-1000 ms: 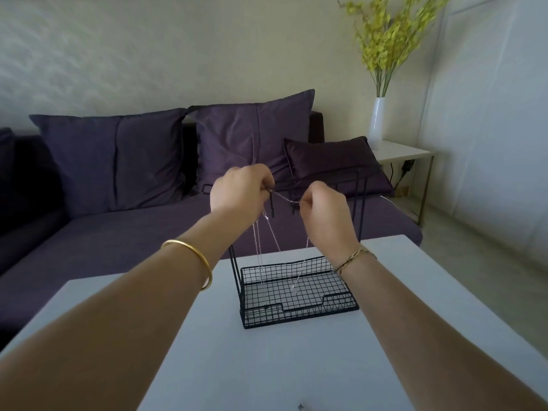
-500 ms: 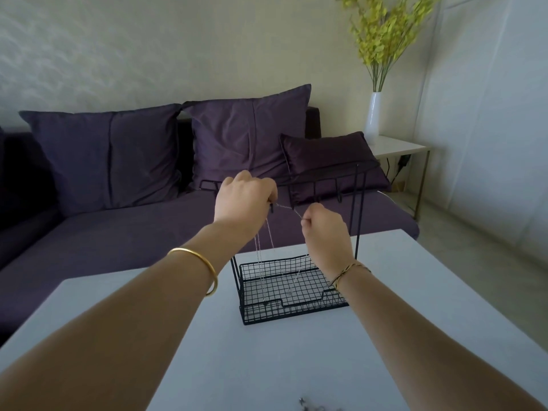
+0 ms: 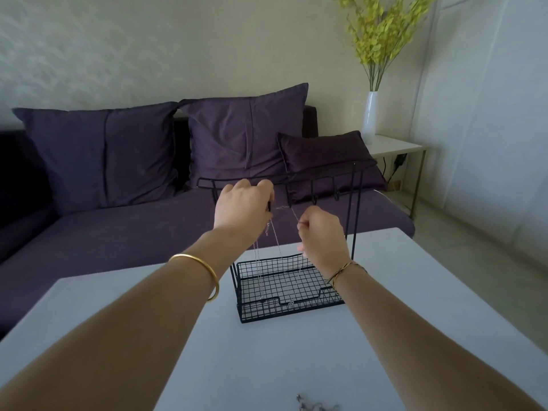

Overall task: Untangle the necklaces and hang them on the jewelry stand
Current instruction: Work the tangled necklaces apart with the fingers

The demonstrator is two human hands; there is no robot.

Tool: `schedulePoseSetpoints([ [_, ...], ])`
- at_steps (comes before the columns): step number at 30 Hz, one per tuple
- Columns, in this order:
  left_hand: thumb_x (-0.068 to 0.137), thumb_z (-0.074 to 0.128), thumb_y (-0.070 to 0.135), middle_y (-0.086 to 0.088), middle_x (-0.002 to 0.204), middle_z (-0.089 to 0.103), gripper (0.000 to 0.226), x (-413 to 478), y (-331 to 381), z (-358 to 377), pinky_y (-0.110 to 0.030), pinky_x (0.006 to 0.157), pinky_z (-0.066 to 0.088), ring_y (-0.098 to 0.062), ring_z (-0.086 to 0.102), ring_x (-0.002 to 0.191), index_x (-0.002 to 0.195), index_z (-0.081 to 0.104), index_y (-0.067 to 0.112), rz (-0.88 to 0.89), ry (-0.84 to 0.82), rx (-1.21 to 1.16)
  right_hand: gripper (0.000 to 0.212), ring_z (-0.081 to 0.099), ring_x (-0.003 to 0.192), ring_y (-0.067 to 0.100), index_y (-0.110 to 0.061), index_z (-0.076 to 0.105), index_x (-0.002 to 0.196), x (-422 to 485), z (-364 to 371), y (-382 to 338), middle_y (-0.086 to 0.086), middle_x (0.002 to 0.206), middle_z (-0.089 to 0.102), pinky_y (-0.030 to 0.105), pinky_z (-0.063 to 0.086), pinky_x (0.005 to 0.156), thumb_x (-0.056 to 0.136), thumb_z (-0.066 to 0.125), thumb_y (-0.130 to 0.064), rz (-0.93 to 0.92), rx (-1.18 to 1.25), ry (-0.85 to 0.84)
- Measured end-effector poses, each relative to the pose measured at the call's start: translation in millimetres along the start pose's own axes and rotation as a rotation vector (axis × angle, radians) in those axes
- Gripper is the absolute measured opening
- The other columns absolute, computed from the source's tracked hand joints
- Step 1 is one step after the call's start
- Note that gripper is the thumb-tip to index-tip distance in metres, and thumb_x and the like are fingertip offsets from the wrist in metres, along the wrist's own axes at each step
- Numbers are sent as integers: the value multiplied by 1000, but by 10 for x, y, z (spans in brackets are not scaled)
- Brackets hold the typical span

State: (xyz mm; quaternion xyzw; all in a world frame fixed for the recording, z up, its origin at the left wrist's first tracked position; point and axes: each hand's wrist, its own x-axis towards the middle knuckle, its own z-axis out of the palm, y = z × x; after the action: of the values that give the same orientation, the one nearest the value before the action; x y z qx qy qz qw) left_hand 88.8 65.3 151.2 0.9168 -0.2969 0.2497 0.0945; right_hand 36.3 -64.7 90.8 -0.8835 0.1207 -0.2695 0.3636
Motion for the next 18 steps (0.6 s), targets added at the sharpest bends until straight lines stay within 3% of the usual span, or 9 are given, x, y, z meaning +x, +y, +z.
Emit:
schedulePoseSetpoints([
  [8,81,68,23,3,106,63,38,-65,79,-68,-35,92,33,-23,45,111,113,48,16,-32,93,74,19,66,70,32,-9,52,75,-1,3,32,12,81,62,48,58,62,88,40,-4,76,41,-41],
  [13,64,76,5,-5,85,63,39,-284,169,-80,-40,74,42,-31,55,86,96,56,9,-59,353,8,14,67,68,30,-5,57,81,-113,-105,18,11,83,63,47,58,61,88,45,-5,75,34,-47],
  [18,82,63,10,-5,98,62,25,-589,253,-145,-38,83,37,-29,50,99,106,54,10,-117,246,-68,16,69,60,25,0,56,88,-380,-310,-29,11,89,62,48,58,57,94,44,-8,93,44,-87],
])
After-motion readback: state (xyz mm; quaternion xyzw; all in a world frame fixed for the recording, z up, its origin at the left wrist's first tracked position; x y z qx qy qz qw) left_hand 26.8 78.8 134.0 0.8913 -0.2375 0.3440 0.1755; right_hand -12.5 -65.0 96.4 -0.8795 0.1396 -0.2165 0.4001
